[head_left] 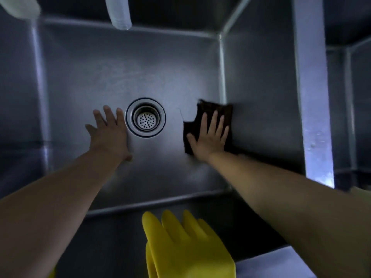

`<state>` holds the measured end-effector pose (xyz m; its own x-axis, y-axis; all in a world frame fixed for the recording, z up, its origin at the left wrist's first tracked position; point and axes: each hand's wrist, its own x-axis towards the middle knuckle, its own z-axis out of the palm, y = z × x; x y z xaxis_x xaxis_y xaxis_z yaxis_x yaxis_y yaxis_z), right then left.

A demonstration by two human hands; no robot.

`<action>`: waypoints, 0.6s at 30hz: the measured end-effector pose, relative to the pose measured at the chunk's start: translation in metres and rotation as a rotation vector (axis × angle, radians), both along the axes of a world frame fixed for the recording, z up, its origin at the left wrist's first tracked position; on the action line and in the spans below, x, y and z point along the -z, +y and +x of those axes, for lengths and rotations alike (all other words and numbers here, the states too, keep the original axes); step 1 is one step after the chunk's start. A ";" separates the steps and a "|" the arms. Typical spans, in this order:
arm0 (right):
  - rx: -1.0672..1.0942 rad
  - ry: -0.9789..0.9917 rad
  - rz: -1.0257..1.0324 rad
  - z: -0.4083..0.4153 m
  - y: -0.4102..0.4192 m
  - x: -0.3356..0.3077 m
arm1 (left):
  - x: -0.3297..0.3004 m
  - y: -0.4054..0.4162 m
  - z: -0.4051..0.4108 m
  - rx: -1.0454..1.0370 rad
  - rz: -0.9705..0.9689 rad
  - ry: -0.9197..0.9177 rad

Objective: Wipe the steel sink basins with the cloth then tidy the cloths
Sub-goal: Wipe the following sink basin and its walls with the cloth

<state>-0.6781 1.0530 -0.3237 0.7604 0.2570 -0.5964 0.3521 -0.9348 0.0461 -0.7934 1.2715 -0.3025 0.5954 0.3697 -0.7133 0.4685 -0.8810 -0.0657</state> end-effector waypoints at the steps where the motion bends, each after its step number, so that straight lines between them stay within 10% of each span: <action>1: 0.089 0.064 -0.035 -0.017 -0.003 -0.002 | -0.001 0.000 0.000 0.001 -0.002 0.001; 9: 1.163 0.309 -0.018 -0.080 0.015 -0.022 | -0.006 0.001 0.002 -0.006 -0.023 0.021; 18: 1.223 0.060 -0.018 -0.056 0.048 -0.013 | -0.006 0.002 0.006 0.001 -0.026 0.047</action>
<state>-0.7338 1.1012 -0.3109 0.4662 -0.6162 -0.6349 -0.7558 -0.6503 0.0762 -0.7875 1.2732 -0.2968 0.5613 0.3503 -0.7498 0.4648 -0.8830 -0.0646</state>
